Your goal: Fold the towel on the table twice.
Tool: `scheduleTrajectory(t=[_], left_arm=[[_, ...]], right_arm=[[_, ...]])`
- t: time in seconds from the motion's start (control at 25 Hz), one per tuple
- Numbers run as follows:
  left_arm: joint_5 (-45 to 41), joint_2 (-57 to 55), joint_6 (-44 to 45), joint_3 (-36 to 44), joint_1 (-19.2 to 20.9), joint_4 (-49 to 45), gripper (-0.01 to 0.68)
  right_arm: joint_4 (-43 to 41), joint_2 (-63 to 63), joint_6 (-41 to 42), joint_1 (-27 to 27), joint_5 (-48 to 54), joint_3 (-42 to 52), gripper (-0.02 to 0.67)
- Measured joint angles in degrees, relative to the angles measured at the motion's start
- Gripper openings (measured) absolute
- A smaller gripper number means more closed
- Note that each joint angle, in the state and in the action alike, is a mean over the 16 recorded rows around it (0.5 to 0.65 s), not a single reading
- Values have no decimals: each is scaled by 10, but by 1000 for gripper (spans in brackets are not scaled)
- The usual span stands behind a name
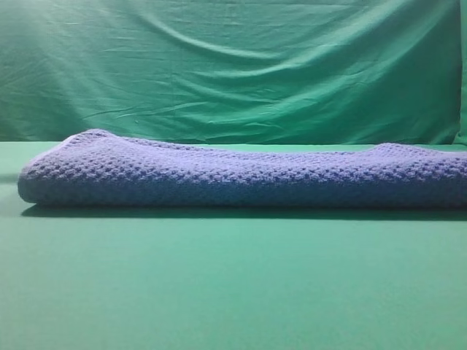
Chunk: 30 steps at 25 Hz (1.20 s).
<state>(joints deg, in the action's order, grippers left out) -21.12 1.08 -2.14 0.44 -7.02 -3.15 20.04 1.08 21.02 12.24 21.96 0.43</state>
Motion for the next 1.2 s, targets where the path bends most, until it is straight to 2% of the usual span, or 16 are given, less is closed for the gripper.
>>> scheduleTrajectory(t=[0.48,1.2], left_arm=[[-1,-1,28,2,0,-4,0],[-7,-2,47,1,0,-4,0]], right_arm=[[-6,0,0,0,30,5,0],[-6,0,0,-8,15,9,0]])
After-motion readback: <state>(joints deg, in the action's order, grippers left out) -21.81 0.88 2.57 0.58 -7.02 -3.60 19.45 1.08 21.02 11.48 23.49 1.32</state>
